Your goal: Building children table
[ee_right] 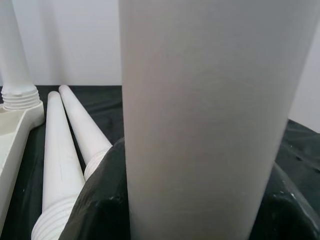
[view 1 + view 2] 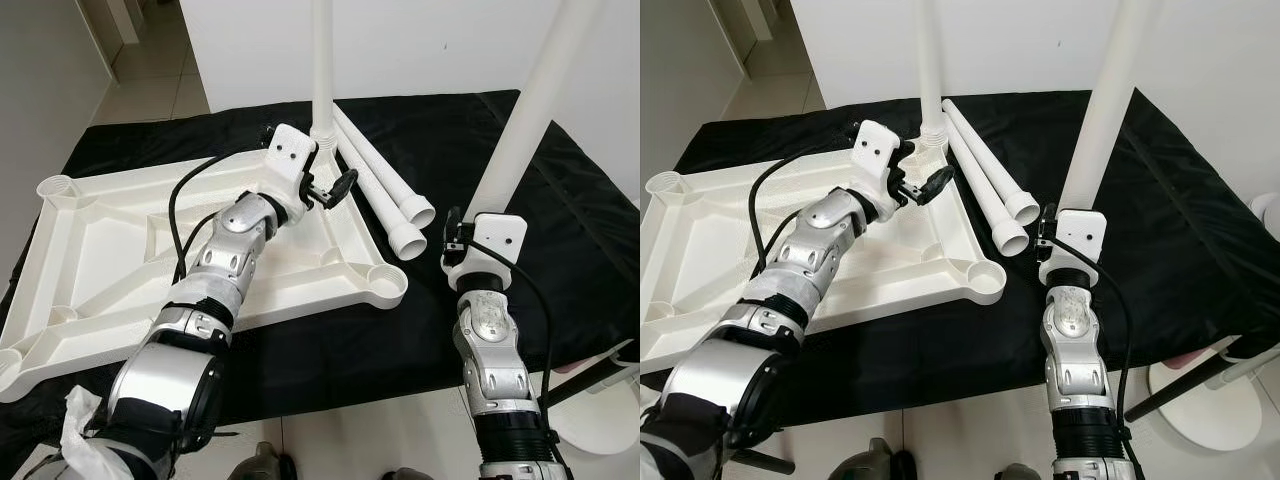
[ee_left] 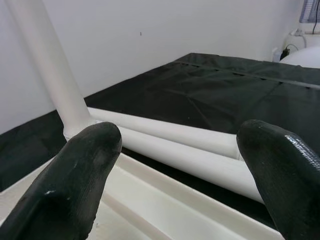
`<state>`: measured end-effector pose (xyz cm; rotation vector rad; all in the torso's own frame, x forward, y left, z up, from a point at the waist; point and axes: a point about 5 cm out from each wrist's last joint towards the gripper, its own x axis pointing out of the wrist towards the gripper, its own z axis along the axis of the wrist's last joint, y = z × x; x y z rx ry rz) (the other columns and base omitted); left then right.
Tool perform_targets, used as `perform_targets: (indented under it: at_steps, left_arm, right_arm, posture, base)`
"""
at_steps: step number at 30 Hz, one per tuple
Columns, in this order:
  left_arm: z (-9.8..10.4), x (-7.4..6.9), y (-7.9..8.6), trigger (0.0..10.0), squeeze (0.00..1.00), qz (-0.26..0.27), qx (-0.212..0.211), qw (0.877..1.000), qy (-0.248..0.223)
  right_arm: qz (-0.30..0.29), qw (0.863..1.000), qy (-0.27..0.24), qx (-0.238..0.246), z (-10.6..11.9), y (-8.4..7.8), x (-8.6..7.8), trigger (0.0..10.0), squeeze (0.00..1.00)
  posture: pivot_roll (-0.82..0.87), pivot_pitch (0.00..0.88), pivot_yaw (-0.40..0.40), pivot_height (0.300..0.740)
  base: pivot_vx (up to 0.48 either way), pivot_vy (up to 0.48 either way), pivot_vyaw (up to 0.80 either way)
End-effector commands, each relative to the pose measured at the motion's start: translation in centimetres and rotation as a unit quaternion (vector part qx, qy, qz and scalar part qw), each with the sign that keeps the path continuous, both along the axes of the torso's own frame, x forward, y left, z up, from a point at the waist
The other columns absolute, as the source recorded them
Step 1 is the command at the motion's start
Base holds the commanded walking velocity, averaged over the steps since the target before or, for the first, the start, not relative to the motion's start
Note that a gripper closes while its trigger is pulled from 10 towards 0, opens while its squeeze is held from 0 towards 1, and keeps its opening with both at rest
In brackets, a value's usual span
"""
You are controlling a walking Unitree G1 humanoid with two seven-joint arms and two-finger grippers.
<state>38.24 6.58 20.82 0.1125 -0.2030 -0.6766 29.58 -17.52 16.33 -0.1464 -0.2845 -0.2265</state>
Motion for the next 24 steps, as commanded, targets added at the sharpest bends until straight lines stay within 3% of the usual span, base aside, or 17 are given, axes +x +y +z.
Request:
perform_targets:
  at_steps: [1,15,24]
  left_arm:
    - [-0.03,0.11,0.10,10.0,0.00,-0.006,0.013,1.000,-0.002]
    - [0.62,0.01,0.15,10.0,0.00,-0.025,0.007,0.999,-0.019]
    - [0.83,0.08,-0.06,10.0,0.00,-0.033,0.008,0.999,-0.022]
  right_arm:
    - [0.007,1.000,-0.010,-0.003,0.36,0.26,0.22,10.0,0.00]
    - [0.009,1.000,-0.009,-0.012,0.65,-0.19,0.48,10.0,0.00]
    - [0.016,1.000,-0.008,-0.011,0.87,-0.13,0.81,10.0,0.00]
  posture:
    - [0.00,0.000,0.073,0.740]
    - [0.01,0.000,0.043,0.740]
    - [0.00,0.000,0.064,0.740]
  base:
    - [0.000,0.000,0.00]
    - [0.000,0.000,0.00]
    - [0.000,0.000,0.00]
